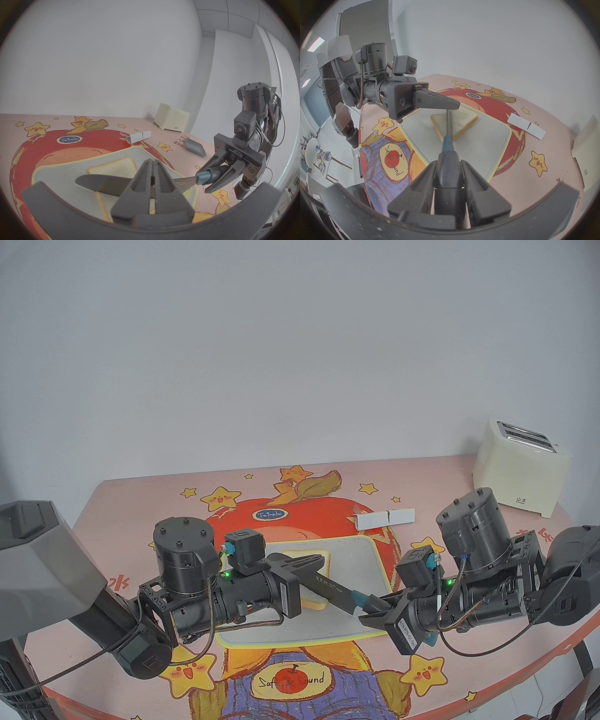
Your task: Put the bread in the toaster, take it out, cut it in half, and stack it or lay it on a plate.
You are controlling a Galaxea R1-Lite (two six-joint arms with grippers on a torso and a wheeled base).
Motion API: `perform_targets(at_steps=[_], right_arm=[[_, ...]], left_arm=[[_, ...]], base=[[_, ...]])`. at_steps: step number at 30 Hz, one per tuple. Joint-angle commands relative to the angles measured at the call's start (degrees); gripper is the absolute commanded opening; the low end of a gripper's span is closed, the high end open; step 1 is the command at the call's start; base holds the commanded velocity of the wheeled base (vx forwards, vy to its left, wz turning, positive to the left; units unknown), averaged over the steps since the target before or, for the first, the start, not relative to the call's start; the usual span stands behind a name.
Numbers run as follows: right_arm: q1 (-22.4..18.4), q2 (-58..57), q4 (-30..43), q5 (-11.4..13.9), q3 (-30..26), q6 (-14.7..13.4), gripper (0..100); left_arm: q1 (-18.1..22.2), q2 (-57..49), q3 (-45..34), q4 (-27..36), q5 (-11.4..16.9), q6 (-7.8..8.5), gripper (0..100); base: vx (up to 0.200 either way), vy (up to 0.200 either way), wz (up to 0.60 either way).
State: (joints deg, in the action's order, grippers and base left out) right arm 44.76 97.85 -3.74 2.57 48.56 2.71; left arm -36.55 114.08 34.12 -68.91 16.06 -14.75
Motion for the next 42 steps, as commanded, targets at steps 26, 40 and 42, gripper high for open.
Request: perform_targets(at_steps=[26, 40, 42], right_arm=[[0.06, -0.38, 0.31, 0.06, -0.65, 0.02, 0], [0.32, -0.38, 0.40, 0.06, 2.77, -0.07, 0], [0.06, -0.21, 0.31, 0.06, 0.75, -0.07, 0]], left_arm=[[-0.02, -1.76, -0.11, -0.17, 0.03, -0.10, 0], [0.16, 0.44, -0.11, -0.17, 0.03, -0.02, 0], [0.16, 0.18, -0.11, -0.17, 0.03, -0.02, 0]], base=[[0.000, 0.000, 0.00], [0.000, 0.000, 0.00], [0.000, 0.000, 0.00]])
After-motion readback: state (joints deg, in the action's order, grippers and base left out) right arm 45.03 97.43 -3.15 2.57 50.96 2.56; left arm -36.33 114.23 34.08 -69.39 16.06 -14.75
